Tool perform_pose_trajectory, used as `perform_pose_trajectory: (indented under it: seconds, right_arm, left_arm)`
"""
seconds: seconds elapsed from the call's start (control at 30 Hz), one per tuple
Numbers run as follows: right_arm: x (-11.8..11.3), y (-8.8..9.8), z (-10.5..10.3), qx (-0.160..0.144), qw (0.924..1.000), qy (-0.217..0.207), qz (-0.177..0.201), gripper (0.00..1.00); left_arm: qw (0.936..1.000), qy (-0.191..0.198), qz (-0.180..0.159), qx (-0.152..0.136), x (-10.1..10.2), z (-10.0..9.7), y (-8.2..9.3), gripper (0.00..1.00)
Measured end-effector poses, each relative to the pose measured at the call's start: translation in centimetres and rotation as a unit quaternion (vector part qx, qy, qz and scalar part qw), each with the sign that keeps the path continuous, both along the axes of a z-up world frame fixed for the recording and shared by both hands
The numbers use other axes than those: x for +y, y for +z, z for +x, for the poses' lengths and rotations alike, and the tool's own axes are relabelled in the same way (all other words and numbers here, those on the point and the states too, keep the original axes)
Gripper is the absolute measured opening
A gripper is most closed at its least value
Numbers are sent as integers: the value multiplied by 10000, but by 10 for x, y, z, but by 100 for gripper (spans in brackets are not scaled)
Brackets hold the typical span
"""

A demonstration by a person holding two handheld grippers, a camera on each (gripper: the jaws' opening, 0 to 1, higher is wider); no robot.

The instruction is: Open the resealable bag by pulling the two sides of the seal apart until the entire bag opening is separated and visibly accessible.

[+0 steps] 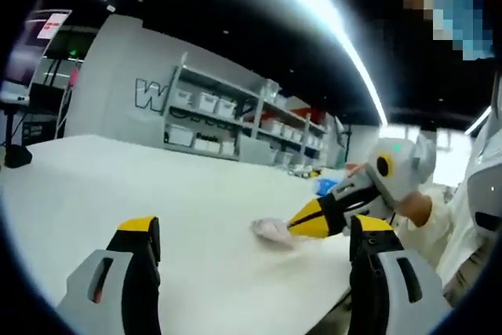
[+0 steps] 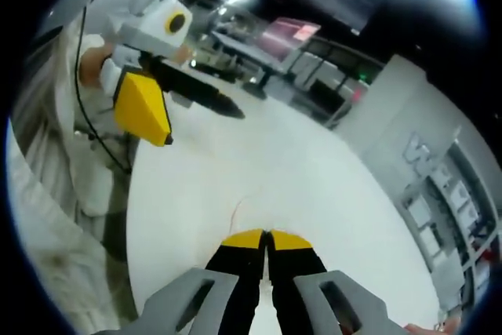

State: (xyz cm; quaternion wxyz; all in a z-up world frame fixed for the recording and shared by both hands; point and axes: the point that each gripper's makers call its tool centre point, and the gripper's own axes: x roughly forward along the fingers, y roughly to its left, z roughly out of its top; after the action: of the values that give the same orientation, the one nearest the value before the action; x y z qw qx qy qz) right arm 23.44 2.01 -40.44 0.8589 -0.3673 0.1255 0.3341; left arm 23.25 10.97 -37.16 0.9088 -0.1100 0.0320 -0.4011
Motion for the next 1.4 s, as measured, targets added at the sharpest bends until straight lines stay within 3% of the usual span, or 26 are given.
perform_pose_trajectory:
  seconds: [0.43, 1.13, 1.4]
  right_arm:
    - [-4, 14, 1, -212, 9997, -72, -17, 0]
    - [-8, 58, 2, -880, 9960, -146, -40, 0]
    - [-7, 67, 5, -1025, 9946, -88, -161, 0]
  left_arm:
    - [9999, -22, 77, 67, -1, -3, -8, 100]
    - [9997, -31, 208, 84, -1, -3, -17, 100]
    - [9997, 29, 248, -67, 1, -2, -14, 100]
